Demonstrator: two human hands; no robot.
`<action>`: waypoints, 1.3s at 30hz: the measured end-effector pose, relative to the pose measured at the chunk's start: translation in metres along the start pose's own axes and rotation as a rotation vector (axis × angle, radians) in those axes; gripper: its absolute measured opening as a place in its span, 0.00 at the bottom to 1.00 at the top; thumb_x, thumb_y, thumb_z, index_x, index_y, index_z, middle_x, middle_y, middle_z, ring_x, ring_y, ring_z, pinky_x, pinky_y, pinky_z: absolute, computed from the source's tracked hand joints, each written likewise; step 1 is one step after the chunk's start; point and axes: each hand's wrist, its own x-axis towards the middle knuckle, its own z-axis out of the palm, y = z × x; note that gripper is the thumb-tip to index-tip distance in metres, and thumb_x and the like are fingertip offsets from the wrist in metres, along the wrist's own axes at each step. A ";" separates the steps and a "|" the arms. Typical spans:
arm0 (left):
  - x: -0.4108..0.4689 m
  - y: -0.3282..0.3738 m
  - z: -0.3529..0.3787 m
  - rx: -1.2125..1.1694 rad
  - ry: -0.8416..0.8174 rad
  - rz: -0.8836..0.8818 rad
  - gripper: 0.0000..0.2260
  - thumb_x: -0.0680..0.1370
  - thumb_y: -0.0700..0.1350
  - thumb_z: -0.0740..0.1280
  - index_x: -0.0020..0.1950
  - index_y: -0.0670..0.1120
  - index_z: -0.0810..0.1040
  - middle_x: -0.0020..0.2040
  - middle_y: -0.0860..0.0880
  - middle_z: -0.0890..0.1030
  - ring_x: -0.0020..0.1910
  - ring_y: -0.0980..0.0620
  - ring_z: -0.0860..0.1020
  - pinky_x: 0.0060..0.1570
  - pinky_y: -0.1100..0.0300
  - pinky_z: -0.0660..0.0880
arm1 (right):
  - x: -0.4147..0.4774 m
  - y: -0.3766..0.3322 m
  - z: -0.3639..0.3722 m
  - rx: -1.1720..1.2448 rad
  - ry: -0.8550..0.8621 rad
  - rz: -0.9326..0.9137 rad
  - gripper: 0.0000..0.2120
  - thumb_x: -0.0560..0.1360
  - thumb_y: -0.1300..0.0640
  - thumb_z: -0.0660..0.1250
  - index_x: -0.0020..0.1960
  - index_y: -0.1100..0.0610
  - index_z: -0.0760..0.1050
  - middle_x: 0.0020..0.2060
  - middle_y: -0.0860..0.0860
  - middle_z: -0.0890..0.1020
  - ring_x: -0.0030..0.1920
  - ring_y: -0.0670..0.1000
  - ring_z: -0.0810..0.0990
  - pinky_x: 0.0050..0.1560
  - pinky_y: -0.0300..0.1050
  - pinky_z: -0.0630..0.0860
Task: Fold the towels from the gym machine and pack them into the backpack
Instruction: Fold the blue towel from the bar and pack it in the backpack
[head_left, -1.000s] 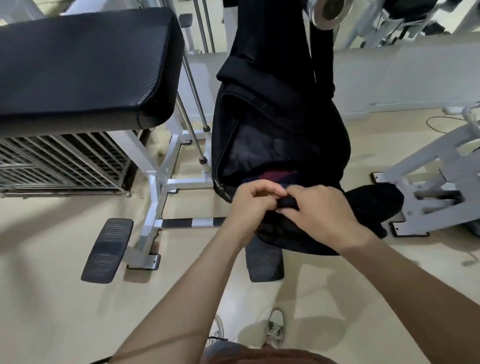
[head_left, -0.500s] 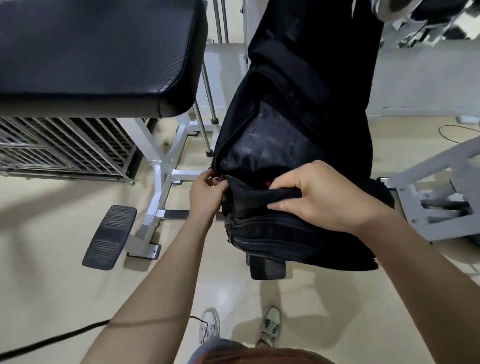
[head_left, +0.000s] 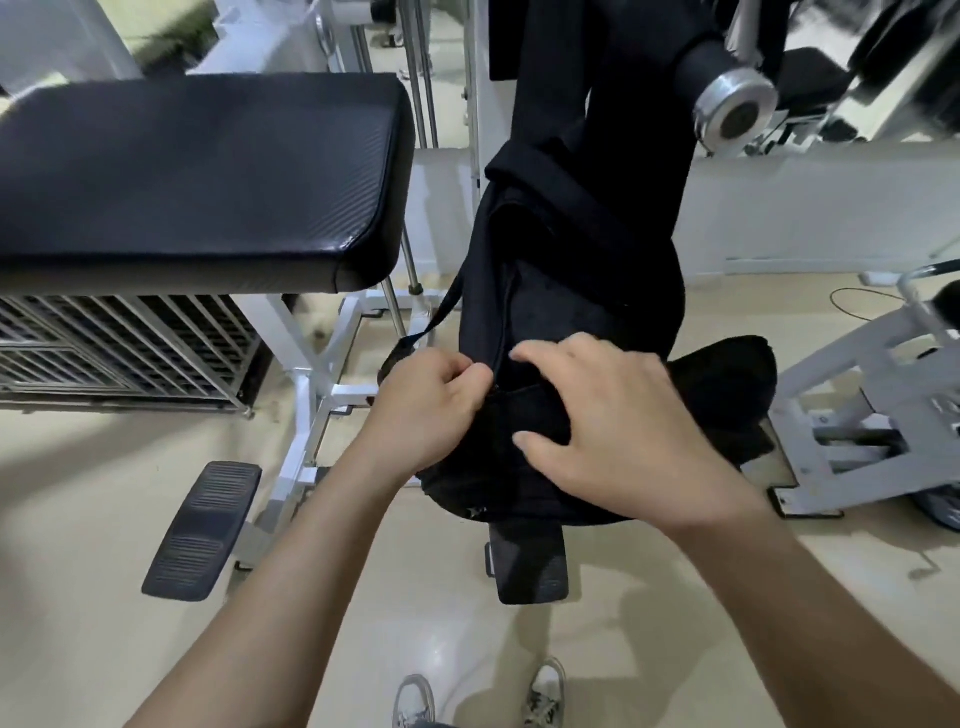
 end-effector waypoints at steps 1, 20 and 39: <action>-0.004 0.008 -0.001 0.024 0.003 0.028 0.15 0.72 0.49 0.59 0.27 0.43 0.65 0.24 0.50 0.65 0.26 0.52 0.64 0.29 0.58 0.62 | 0.002 -0.015 0.011 0.076 0.074 -0.015 0.22 0.72 0.46 0.65 0.64 0.48 0.70 0.49 0.47 0.78 0.51 0.51 0.77 0.54 0.52 0.72; -0.018 -0.038 -0.075 -0.139 -0.073 0.316 0.12 0.69 0.47 0.75 0.49 0.55 0.78 0.42 0.52 0.81 0.46 0.49 0.80 0.50 0.44 0.76 | 0.030 -0.092 0.028 0.311 0.516 -0.097 0.10 0.77 0.56 0.62 0.47 0.55 0.82 0.35 0.48 0.83 0.37 0.51 0.80 0.44 0.53 0.74; 0.005 -0.094 -0.137 -0.013 0.167 0.328 0.11 0.75 0.36 0.67 0.40 0.52 0.74 0.36 0.55 0.78 0.39 0.57 0.75 0.40 0.65 0.69 | 0.074 -0.067 -0.005 0.591 0.683 0.538 0.14 0.72 0.51 0.71 0.34 0.61 0.75 0.29 0.52 0.79 0.35 0.54 0.77 0.39 0.50 0.74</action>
